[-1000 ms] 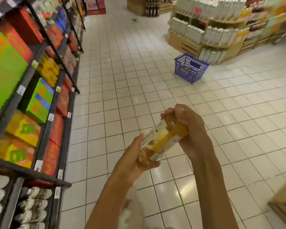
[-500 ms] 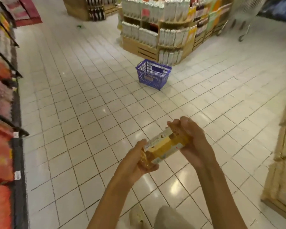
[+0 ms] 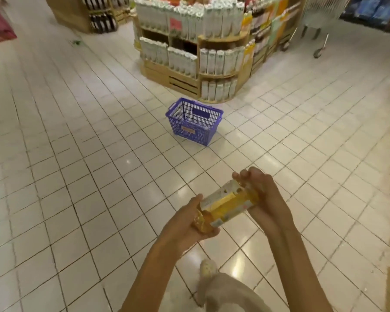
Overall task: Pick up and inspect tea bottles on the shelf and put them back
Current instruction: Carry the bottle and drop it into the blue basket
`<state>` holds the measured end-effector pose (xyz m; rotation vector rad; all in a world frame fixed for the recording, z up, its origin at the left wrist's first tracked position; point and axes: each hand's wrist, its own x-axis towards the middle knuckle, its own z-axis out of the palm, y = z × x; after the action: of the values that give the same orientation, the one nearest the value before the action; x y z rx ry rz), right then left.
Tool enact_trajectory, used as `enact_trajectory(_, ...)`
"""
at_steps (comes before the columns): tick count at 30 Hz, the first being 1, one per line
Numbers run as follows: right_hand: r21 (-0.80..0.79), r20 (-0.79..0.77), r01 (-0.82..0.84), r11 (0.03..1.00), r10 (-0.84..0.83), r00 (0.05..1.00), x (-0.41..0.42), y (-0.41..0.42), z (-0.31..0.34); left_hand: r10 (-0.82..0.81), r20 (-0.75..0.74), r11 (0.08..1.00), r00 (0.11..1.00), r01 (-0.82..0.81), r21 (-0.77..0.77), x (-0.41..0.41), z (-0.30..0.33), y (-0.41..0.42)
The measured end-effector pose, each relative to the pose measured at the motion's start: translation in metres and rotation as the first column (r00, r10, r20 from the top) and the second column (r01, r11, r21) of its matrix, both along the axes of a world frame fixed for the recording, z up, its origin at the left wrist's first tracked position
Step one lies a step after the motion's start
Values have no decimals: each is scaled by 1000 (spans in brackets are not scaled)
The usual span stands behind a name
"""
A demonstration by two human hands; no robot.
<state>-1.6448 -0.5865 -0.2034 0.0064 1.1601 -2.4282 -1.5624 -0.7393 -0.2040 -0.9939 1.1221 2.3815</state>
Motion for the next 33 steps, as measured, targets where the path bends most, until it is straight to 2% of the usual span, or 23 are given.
enact_trajectory(5,-25,22,-64,998,65,998,-117,-58,4,25,8,1000,1000,-25,-11,-113,2,-56)
enact_trajectory(9,-46,83,-24,999,27,996,-208,-110,-15,47,79,998,996,-44,-40,-208,-11,-104)
enact_trajectory(18,-44,85,26,999,-23,996,-418,-232,-26,-55,97,994,994,64,-86,-440,-27,-236)
enact_trajectory(23,-23,87,57,998,-55,995,-522,-271,-34,-155,125,981,980,168,-100,-562,-39,-283)
enact_trajectory(26,4,117,73,997,-73,990,-581,-280,-48,-230,177,964,957,249,-94,-629,-56,-295)
enact_trajectory(28,62,114,93,994,-99,988,-619,-287,-63,-271,196,942,942,302,-149,-673,-78,-302)
enact_trajectory(33,237,159,132,962,-173,972,-715,-304,-112,-240,278,935,930,299,-194,-779,-135,-315)
